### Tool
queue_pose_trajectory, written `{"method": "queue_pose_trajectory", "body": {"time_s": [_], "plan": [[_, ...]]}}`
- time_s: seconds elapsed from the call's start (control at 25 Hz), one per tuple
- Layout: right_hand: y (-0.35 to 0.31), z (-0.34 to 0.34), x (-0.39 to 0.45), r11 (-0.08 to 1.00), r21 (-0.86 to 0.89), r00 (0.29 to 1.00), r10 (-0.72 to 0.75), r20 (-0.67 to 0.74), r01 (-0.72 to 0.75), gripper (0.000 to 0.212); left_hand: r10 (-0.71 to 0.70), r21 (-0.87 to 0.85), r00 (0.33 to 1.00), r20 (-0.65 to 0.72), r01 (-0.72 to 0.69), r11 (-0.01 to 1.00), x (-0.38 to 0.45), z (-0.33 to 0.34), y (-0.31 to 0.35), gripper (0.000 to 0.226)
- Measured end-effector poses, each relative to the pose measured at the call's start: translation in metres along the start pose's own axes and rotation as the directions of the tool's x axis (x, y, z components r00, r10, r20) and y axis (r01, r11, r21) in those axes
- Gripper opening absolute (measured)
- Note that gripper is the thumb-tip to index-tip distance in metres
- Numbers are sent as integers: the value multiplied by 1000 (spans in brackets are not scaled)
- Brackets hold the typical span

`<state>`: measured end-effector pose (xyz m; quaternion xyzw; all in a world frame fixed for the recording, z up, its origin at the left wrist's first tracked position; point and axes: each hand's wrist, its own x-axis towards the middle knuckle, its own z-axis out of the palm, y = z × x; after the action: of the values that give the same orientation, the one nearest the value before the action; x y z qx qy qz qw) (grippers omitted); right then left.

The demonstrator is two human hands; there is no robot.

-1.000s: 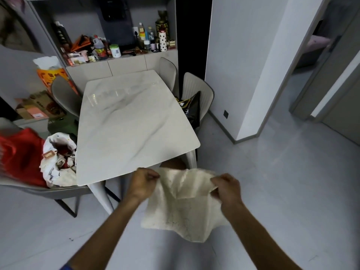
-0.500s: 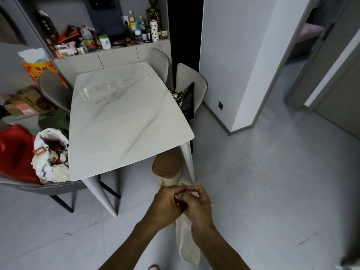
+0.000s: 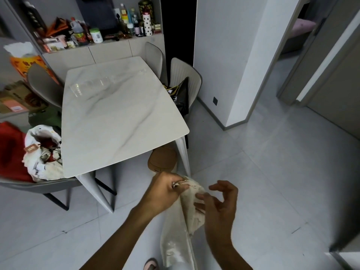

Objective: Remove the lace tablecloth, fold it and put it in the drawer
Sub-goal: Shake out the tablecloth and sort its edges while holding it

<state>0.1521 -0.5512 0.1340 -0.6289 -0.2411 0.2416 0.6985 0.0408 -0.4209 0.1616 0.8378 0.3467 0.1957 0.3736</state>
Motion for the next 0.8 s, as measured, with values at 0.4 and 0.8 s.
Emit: {"method": "queue_pose_trajectory", "body": {"time_s": [0.4, 0.8], "plan": [[20, 24, 7, 799, -474, 924, -262, 278, 369, 43, 44, 45, 999, -18, -43, 998, -3, -41, -4, 10], [54, 22, 31, 619, -624, 833, -90, 545, 476, 8, -54, -106, 975, -218, 31, 994, -10, -87, -9, 9]]}}
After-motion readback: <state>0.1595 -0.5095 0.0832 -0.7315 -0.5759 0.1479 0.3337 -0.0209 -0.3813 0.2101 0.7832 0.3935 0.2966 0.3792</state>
